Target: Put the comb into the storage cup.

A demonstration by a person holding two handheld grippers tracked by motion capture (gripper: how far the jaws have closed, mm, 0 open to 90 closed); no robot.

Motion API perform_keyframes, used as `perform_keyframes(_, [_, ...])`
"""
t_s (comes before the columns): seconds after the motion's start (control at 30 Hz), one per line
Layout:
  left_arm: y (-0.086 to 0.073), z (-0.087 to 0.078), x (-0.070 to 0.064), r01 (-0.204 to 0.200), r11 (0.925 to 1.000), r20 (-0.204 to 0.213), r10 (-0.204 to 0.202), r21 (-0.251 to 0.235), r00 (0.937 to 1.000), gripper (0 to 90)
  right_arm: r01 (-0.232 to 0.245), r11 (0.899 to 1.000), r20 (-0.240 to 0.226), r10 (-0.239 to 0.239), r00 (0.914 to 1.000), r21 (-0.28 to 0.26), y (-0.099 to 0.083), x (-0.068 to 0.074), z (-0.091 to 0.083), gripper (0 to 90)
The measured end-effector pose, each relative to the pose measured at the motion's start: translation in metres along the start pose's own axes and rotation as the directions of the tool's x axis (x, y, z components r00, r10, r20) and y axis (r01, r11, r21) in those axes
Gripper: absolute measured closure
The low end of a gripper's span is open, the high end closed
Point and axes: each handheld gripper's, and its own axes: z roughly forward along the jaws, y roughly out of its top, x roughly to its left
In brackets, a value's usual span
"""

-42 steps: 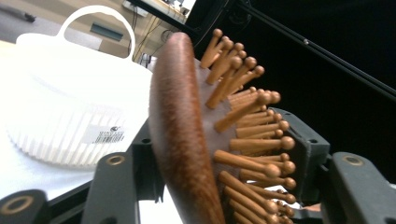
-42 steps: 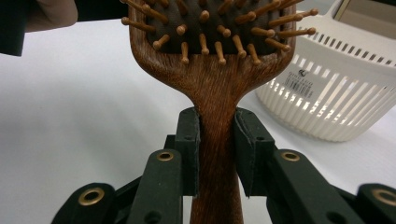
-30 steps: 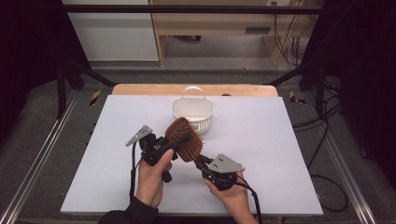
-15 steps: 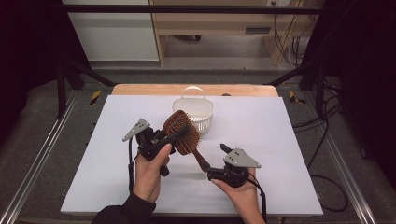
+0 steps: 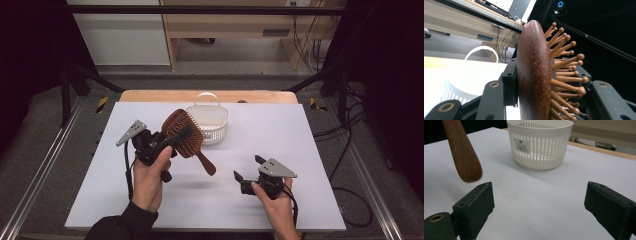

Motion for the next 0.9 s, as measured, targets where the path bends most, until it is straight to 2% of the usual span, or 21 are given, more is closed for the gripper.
perform_keyframes(0.1, [0.003,0.002,0.000,0.009,1.0000,0.003,-0.009,-0.003,1.0000,50.9,-0.008,1.000,0.003,0.008,1.0000,-0.005,-0.001,-0.009,-0.009,7.4])
perform_keyframes(0.2, [0.007,0.003,-0.004,0.009,0.9999,0.011,-0.009,-0.012,0.9999,50.8,0.019,1.000,-0.003,-0.019,0.9998,0.016,-0.003,-0.015,-0.019,7.2])
perform_keyframes(0.27, [0.010,0.005,-0.006,0.009,0.9999,0.013,-0.009,-0.012,0.9999,50.8,0.020,1.000,-0.005,-0.020,0.9998,0.024,-0.005,-0.020,-0.023,7.2])
perform_keyframes(0.37, [0.019,0.007,-0.011,-0.001,0.9999,0.015,0.001,-0.017,0.9999,50.7,0.006,1.000,0.010,-0.006,0.9999,-0.003,-0.008,-0.024,-0.029,8.7])
perform_keyframes(0.5, [0.031,0.009,-0.017,-0.018,0.9996,0.015,0.019,-0.022,0.9997,50.7,0.021,0.997,0.043,-0.018,0.9989,-0.074,-0.009,-0.024,-0.036,9.5])
perform_keyframes(0.57, [0.037,0.011,-0.018,-0.024,0.9994,0.009,0.024,-0.023,0.9997,50.6,0.014,0.995,0.046,-0.009,0.9989,-0.103,-0.010,-0.025,-0.035,9.4])
perform_keyframes(0.67, [0.044,0.014,-0.018,-0.027,0.9994,0.002,0.027,-0.022,0.9996,50.6,0.013,0.993,0.046,-0.007,0.9989,-0.121,-0.012,-0.025,-0.034,9.3])
perform_keyframes(0.73, [0.049,0.016,-0.018,-0.030,0.9994,-0.002,0.030,-0.019,0.9996,50.6,0.032,0.991,0.060,-0.025,0.9979,-0.130,-0.014,-0.025,-0.035,9.5])
perform_keyframes(0.83, [0.057,0.019,-0.018,-0.035,0.9990,-0.009,0.035,-0.029,0.9993,50.6,0.009,0.990,0.052,-0.002,0.9986,-0.139,-0.016,-0.025,-0.035,9.2])
perform_keyframes(0.9, [0.062,0.022,-0.018,-0.038,0.9985,-0.014,0.037,-0.039,0.9992,50.6,0.022,0.991,0.057,-0.015,0.9983,-0.130,-0.019,-0.022,-0.033,9.1])
